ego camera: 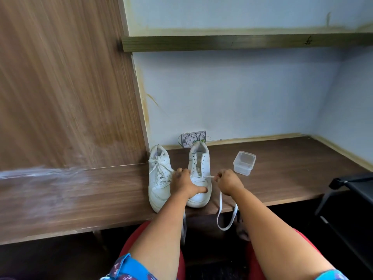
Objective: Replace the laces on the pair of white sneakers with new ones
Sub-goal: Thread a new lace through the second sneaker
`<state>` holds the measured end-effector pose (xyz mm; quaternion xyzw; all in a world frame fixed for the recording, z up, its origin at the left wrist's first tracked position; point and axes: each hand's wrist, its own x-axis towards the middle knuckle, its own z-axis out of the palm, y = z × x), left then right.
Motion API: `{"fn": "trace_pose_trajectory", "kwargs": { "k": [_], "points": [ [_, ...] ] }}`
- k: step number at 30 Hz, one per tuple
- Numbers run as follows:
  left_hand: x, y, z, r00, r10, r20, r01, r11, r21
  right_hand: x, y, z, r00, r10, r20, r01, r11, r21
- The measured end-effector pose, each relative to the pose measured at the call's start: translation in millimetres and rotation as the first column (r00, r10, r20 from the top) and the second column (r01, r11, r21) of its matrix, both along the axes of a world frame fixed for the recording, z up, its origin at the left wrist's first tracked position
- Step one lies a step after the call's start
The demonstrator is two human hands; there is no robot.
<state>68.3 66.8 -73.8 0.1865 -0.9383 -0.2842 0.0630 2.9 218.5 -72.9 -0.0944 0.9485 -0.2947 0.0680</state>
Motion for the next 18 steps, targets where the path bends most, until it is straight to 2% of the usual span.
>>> {"fn": "trace_pose_trajectory", "kwargs": {
  "k": [9, 14, 16, 18],
  "points": [
    [0.4, 2.3, 3.4, 0.999, 0.007, 0.050, -0.007, 1.000, -0.007, 5.3, 15.5, 2.1, 0.999, -0.026, 0.034, 0.025, 1.000, 0.015],
    [-2.4, 3.5, 28.1, 0.972, 0.041, 0.230, -0.037, 0.999, -0.019, 10.7, 4.0, 22.3, 0.999, -0.039, -0.002, 0.038, 0.988, -0.152],
    [-4.9, 1.1, 50.8, 0.976, 0.047, 0.213, -0.059, 0.997, 0.052, 15.6, 3.8, 41.7, 1.000, -0.027, -0.013, 0.024, 0.983, -0.184],
    [-4.2, -0.6, 84.3, 0.987, -0.003, 0.161, -0.016, 0.993, 0.120, 20.4, 5.5, 68.0, 0.998, -0.018, -0.066, 0.002, 0.973, -0.230]
  ]
}}
